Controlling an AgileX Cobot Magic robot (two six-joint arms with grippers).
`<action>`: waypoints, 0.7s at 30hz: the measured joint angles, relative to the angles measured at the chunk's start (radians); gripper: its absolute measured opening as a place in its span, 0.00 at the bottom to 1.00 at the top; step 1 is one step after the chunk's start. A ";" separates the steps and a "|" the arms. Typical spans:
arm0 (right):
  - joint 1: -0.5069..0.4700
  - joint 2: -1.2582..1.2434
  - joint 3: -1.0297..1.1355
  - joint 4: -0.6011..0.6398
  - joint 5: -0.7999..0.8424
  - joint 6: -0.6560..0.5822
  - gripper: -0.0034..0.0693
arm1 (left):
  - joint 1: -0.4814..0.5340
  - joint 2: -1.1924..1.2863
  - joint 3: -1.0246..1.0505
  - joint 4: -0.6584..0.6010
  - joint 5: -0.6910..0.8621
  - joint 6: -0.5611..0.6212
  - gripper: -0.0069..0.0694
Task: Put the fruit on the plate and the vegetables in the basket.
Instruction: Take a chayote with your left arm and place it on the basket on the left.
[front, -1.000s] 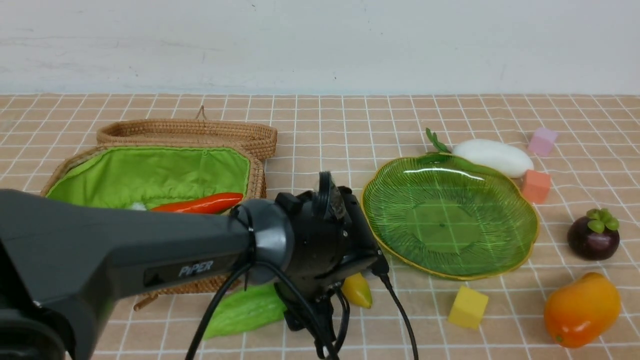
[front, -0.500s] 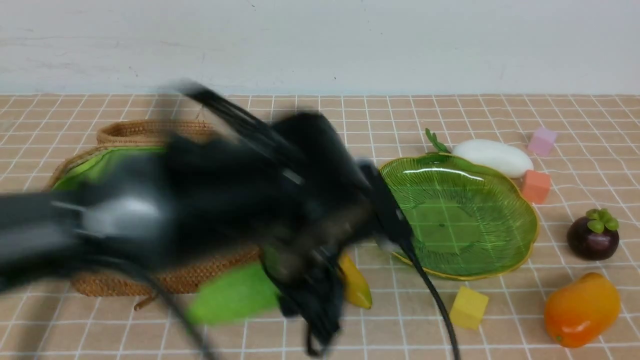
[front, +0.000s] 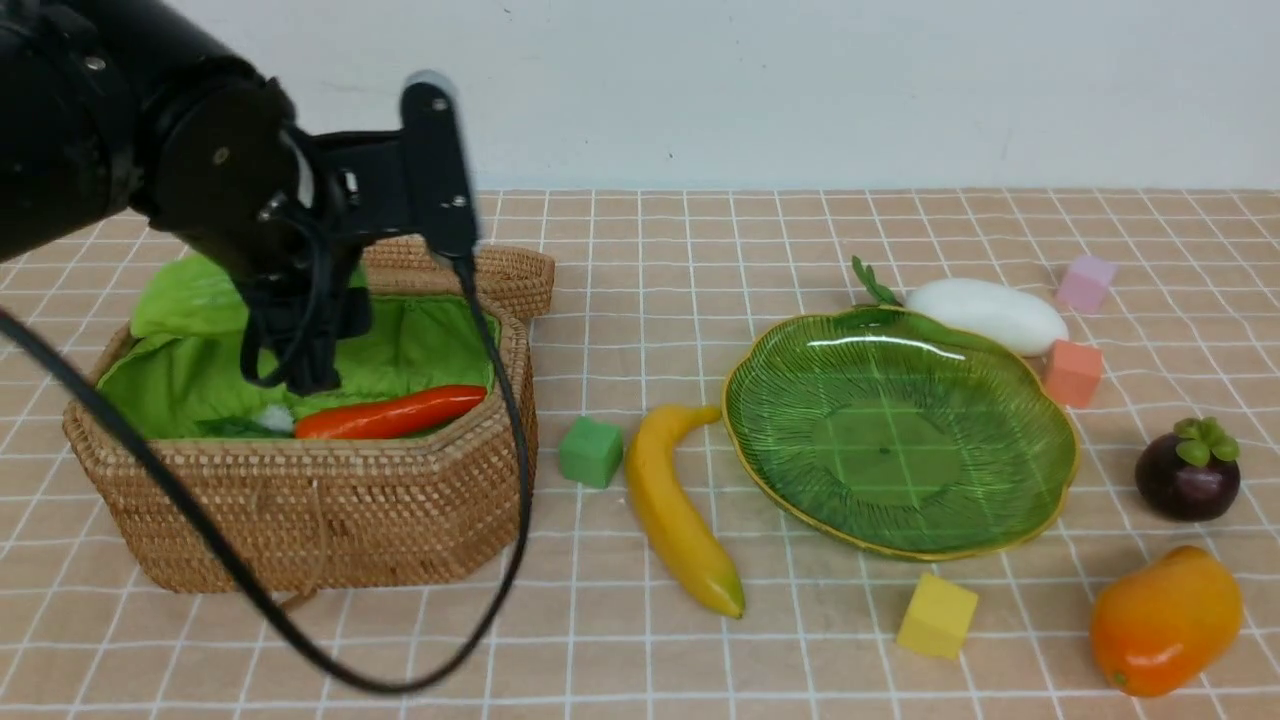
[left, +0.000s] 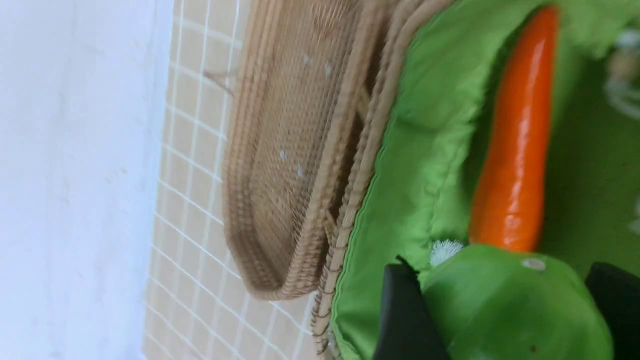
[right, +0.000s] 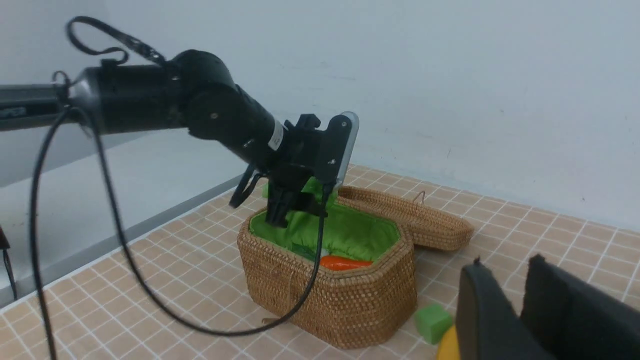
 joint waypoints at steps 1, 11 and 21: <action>0.000 0.000 0.000 0.000 0.001 0.000 0.26 | 0.004 0.003 0.001 -0.003 -0.005 -0.003 0.64; 0.000 0.000 0.000 -0.006 0.026 0.000 0.27 | 0.013 0.008 0.001 -0.016 -0.019 -0.058 0.93; 0.000 0.000 -0.009 -0.180 0.288 0.179 0.27 | -0.065 0.008 -0.005 -0.361 0.107 -0.636 0.57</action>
